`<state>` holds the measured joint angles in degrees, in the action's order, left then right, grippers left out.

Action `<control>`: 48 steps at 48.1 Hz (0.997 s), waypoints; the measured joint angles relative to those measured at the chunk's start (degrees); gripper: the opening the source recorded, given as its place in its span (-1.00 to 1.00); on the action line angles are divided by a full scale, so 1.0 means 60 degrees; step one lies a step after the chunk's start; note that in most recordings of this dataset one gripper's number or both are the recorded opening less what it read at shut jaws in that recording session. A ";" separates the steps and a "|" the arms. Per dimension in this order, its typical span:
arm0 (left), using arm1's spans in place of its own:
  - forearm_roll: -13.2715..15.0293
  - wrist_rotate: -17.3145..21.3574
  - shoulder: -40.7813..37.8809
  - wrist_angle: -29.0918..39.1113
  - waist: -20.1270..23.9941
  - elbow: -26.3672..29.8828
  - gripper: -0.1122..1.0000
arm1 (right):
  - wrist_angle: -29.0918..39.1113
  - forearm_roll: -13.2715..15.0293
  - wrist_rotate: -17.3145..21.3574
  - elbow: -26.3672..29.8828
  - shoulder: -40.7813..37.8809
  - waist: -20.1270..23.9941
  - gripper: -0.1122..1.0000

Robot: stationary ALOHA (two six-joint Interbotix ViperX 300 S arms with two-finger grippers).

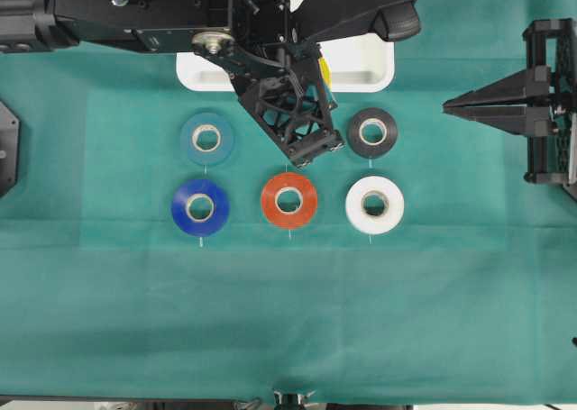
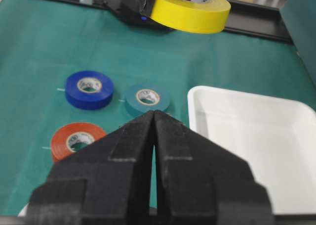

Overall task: Place the tape from the fixed location into the white case.
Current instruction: 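Lift the yellow roll and carry it toward the white tray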

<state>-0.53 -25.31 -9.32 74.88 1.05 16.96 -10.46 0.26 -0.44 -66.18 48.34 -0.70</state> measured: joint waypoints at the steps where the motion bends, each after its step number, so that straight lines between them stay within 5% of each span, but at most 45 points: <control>1: 0.0000 0.0000 0.0000 0.0000 0.0015 0.0000 -0.37 | 0.0000 0.0000 0.0000 0.0000 0.0000 0.0000 -0.80; 20: 0.0000 0.0117 0.0000 -0.0015 0.0381 0.0000 -0.37 | 0.0000 0.0000 0.0000 0.0000 -0.0015 0.0000 -0.80; 48: 0.0000 0.1055 0.0000 -0.0015 0.2681 0.0000 -0.37 | 0.0000 0.0000 0.0000 0.0000 0.0000 0.0000 -0.80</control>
<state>-0.53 -18.98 -9.32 74.79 17.14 16.96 -10.46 0.26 -0.44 -66.18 48.34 -0.70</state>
